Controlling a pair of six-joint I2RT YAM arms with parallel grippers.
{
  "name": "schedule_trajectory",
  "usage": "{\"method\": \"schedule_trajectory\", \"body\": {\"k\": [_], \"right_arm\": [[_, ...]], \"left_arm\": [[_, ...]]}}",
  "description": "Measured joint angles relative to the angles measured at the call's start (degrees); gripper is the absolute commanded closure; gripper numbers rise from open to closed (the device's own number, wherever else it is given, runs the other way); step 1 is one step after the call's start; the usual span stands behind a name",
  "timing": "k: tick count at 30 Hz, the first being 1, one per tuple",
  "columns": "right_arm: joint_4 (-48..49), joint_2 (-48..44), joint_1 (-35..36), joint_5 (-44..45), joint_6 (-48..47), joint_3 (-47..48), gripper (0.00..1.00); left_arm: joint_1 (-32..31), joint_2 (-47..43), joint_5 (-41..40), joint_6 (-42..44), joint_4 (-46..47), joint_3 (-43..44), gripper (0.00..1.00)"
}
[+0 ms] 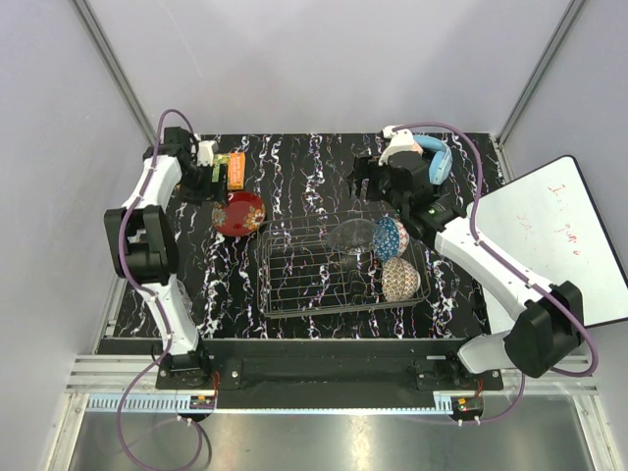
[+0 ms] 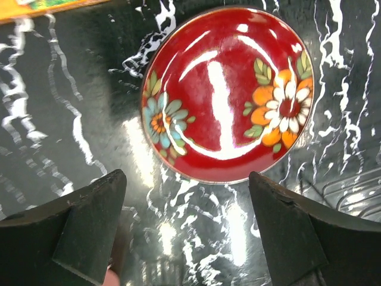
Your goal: Load the mixed dishes into the dish rack
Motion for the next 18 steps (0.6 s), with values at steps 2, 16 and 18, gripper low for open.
{"method": "schedule_trajectory", "body": {"k": [2,16,18], "right_arm": [[0.00,-0.57,0.00,0.00,-0.04,-0.98,0.14],[0.00,-1.42,0.00,0.13,-1.14,-4.17,0.15],[0.00,-1.42,-0.02,0.11,-1.29,-4.35,0.15]], "left_arm": [[0.39,1.81,1.75,-0.68,-0.15,0.81,0.15],[3.34,12.74,6.45,-0.02,1.99,6.10,0.17],[3.74,13.25,5.95,-0.02,2.64,6.10,0.18]]}}
